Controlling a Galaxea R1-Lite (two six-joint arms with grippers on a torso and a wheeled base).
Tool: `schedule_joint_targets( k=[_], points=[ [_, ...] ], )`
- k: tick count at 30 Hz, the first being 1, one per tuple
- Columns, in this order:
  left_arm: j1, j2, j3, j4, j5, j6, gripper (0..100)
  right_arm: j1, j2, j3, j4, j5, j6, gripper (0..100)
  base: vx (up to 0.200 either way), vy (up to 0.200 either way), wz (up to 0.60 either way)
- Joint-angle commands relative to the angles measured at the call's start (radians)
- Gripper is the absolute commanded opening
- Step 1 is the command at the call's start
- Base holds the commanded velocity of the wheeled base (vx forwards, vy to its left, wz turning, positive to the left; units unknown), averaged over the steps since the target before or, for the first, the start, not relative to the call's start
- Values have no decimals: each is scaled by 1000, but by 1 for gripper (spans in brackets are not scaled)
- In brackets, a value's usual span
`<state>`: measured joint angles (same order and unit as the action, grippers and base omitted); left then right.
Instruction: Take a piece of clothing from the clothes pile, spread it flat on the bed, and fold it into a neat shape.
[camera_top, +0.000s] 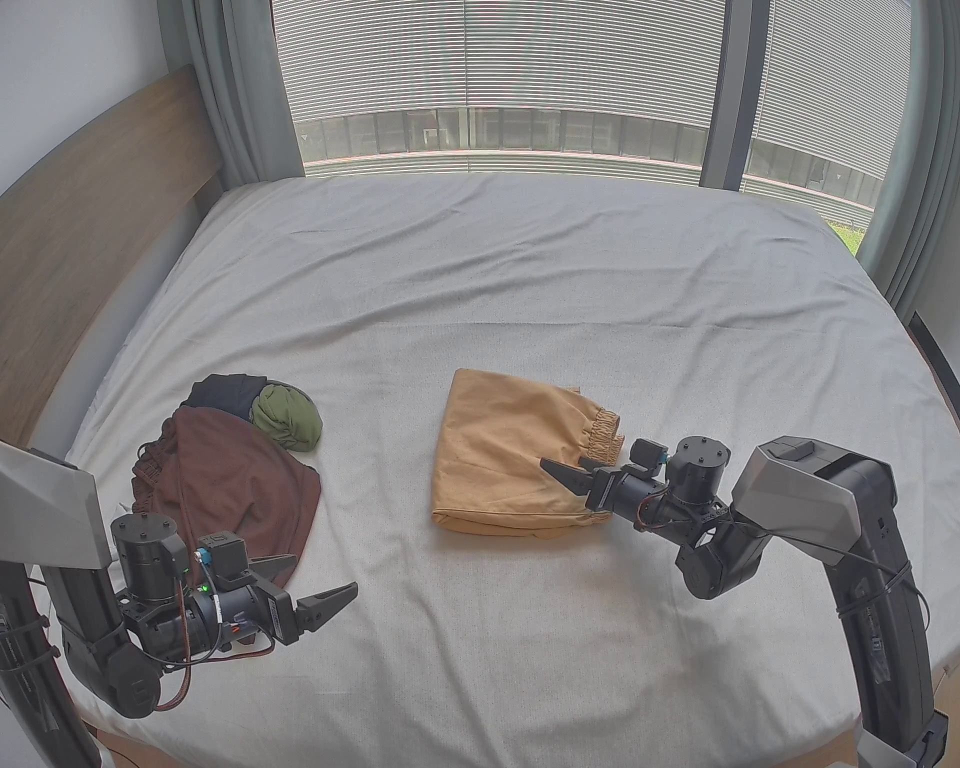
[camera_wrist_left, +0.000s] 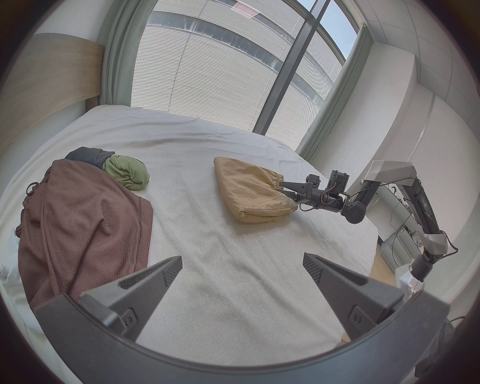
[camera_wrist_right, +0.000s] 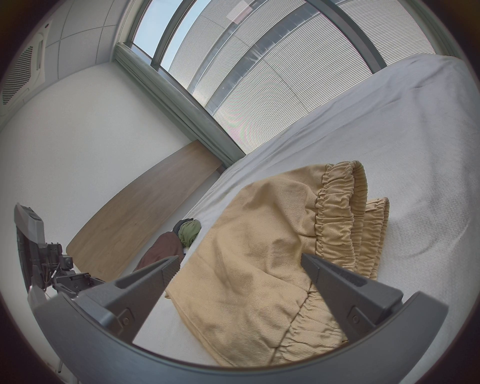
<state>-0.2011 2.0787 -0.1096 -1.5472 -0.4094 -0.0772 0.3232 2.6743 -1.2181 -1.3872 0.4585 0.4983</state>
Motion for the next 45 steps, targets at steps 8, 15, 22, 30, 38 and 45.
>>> schedule_joint_targets(
  k=[8,15,22,30,38,45],
  points=[
    [-15,-25,-7,-1,-11,-4,100,42,-185,109,-41,-64,-9,100,0,0,0],
    [-132,-201,-61,-1,-19,-33,100,76,-570,350,-32,-66,-90,100,0,0,0],
    [-225,-374,-47,1,-5,-55,100,-24,-869,720,-24,-67,-251,100,0,0,0],
    [-213,-634,110,75,23,-55,100,-187,-1214,1086,-41,-64,-337,100,0,0,0],
    [-150,-1132,110,523,55,-65,100,-207,-1771,1217,252,-66,-339,100,0,0,0],
    [-90,-1497,87,958,57,-72,100,-242,-2262,1161,809,-61,-334,100,0,0,0]
  ],
)
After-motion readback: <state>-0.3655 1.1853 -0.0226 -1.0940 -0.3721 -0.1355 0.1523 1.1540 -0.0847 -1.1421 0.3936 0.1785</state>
